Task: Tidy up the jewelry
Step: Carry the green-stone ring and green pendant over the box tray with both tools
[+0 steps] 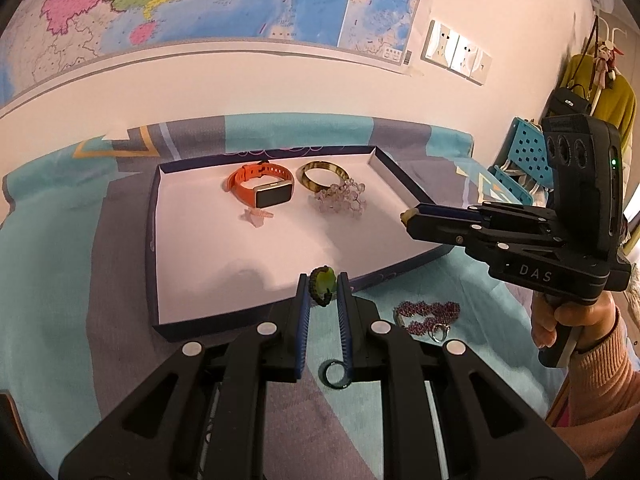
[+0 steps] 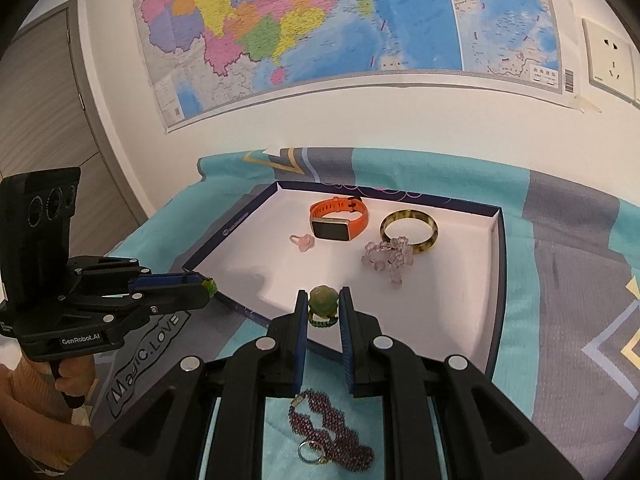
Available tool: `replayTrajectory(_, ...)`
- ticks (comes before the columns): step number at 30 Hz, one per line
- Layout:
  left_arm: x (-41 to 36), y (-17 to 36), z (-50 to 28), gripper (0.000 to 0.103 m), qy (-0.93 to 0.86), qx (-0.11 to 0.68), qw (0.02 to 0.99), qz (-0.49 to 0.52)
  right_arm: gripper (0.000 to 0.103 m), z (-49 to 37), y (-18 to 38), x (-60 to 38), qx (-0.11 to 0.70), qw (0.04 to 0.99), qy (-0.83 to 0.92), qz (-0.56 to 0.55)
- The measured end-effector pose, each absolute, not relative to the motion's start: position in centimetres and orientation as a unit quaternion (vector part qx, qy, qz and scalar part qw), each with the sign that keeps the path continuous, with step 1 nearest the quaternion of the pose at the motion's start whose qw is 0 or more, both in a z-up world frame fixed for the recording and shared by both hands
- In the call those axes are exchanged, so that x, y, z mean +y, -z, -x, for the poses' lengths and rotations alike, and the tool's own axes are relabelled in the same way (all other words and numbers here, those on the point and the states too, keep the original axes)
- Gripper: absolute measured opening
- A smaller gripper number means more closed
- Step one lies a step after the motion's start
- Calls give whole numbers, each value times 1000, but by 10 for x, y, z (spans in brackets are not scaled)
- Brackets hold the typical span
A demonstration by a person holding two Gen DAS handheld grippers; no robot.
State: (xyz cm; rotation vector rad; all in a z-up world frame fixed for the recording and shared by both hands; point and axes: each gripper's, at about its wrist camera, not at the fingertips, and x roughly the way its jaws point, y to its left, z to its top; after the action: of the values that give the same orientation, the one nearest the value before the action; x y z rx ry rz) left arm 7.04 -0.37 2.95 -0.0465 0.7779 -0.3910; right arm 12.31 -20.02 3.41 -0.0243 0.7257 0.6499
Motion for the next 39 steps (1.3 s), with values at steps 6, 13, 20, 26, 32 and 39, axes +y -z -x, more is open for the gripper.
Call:
replayTrajectory(6, -4, -29, -75, 14, 188, 377, 907, 22, 14, -128, -34, -200, 349, 884, -311, 11)
replayTrajectory(13, -6, -30, -84, 14, 186, 376, 908, 18, 14, -139, -33, -195, 353, 883, -309, 14)
replayTrajectory(20, -7, -30, -93, 14, 182, 377, 908, 15, 14, -147, -30, -191, 357, 882, -306, 20)
replayTrajectory(26, -7, -30, -101, 14, 178, 378, 908, 11, 14, -153, -27, -190, 361, 882, -302, 21)
replayTrajectory(32, -6, -29, -106, 14, 174, 379, 909, 13, 14, -158, -24, -188, 366, 881, -299, 23)
replayTrajectory(39, -6, -28, -112, 14, 172, 382, 908, 13, 14, -161, -22, -186, 368, 881, -297, 23)
